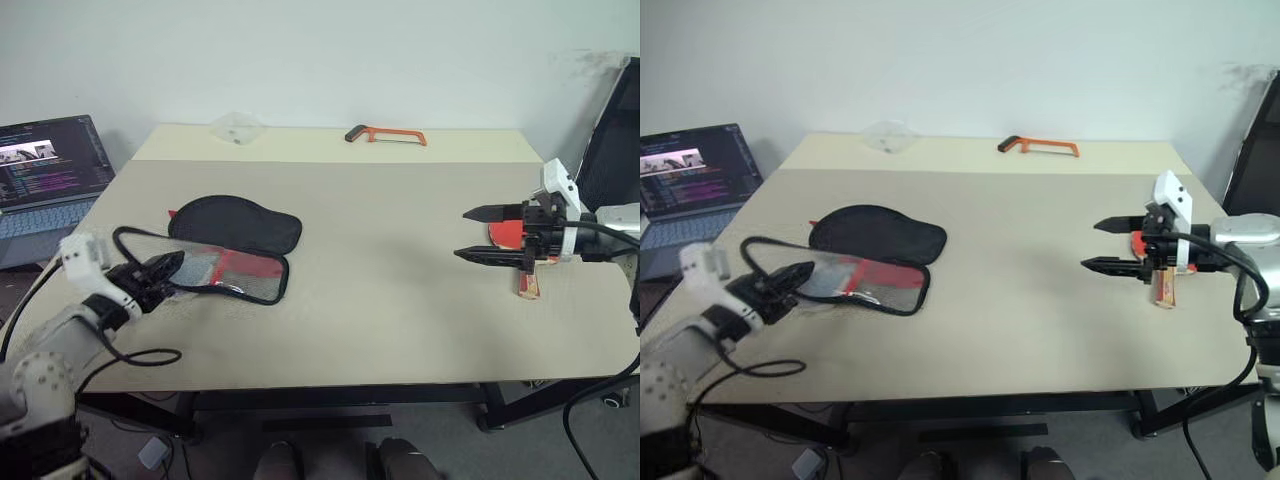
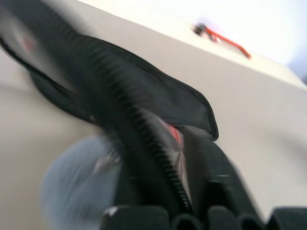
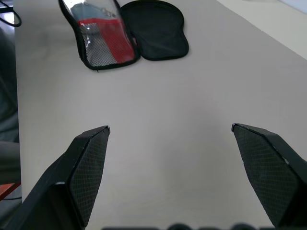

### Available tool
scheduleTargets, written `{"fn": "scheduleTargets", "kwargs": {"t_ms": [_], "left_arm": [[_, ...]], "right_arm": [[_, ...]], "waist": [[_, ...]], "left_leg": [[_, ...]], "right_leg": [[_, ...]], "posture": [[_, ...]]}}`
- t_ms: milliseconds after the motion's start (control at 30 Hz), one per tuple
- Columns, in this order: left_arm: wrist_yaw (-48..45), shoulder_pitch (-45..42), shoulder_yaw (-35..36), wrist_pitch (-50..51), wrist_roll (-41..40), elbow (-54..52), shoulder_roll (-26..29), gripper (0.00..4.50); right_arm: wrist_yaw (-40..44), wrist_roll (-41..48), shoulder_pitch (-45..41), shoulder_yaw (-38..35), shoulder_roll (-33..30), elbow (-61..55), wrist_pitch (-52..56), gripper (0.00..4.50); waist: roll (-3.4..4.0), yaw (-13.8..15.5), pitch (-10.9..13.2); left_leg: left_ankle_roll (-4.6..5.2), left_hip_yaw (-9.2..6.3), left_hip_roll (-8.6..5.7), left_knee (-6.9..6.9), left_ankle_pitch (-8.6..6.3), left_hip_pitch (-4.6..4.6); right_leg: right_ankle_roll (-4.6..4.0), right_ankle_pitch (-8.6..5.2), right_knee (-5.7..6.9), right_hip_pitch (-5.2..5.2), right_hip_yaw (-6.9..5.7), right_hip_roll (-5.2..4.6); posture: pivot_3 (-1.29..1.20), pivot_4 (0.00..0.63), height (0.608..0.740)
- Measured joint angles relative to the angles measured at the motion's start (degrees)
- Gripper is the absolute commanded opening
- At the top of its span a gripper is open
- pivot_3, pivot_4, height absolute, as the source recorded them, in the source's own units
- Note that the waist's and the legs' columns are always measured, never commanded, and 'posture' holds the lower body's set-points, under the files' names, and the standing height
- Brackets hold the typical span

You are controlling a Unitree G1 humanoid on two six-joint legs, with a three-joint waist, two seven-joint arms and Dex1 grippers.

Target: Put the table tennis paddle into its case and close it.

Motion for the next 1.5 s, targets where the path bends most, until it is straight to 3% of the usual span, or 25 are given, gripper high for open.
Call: {"fn": "scheduleTargets", "kwargs": {"t_ms": [167,400,600,867,1100,1500], "left_arm": [[-6.32,-13.01,-10.18,-3.18,8.93,17.79,1.38,0.04],[-23.44,-30.03,-21.57,-10.93,19.45,41.21,0.01,0.04],[-40.99,-41.11,-24.12,-17.97,21.74,52.05,-7.48,0.04],[-55.91,-49.49,-28.96,-23.83,26.89,59.51,-16.94,0.04],[-46.33,-51.23,-32.47,-35.89,36.99,69.04,-20.04,0.04],[-25.42,-56.28,-34.26,-43.91,49.10,73.86,-22.28,0.04]], "right_arm": [[-0.36,-1.31,0.19,-0.14,-0.22,0.33,-0.46,4.50],[-1.93,-1.24,3.36,-2.17,-1.42,-2.18,-0.19,4.50],[-4.15,0.64,8.00,-5.68,-2.83,-7.41,2.35,4.50],[-6.87,2.68,12.16,-9.72,-4.15,-12.44,5.63,4.50],[-8.71,3.08,14.36,-10.97,-4.36,-14.87,6.87,4.50],[-10.07,4.07,14.42,-11.23,-4.32,-15.93,7.17,4.50]], "waist": [[0.00,0.56,0.00],[0.01,2.31,0.00],[0.01,3.16,0.01],[0.05,2.55,0.03],[0.05,2.22,0.03],[0.05,2.50,0.03]], "left_leg": [[0.00,0.01,-0.02,0.00,0.00,-0.10],[0.00,-0.02,-0.03,-0.02,0.00,-0.19],[0.00,-0.11,-0.04,0.08,0.00,-0.66],[0.01,-0.25,-0.03,0.05,0.00,-0.75],[0.02,-0.32,-0.05,0.12,0.01,-0.77],[0.02,-0.35,-0.06,0.15,0.01,-0.82]], "right_leg": [[0.10,0.13,0.01,0.07,-0.01,-0.01],[0.30,0.21,-0.03,-0.01,-0.11,0.01],[0.28,0.27,-0.07,-0.20,-0.20,0.01],[0.29,0.27,-0.04,-0.26,-0.24,0.09],[0.47,0.23,-0.01,-0.24,-0.22,0.11],[0.62,0.16,-0.01,-0.24,-0.22,0.13]], "posture": [[0.00,0.150,0.740],[0.00,0.150,0.740],[0.00,0.150,0.740],[0.00,0.150,0.740],[0.00,0.150,0.740],[0.00,0.150,0.740]]}}
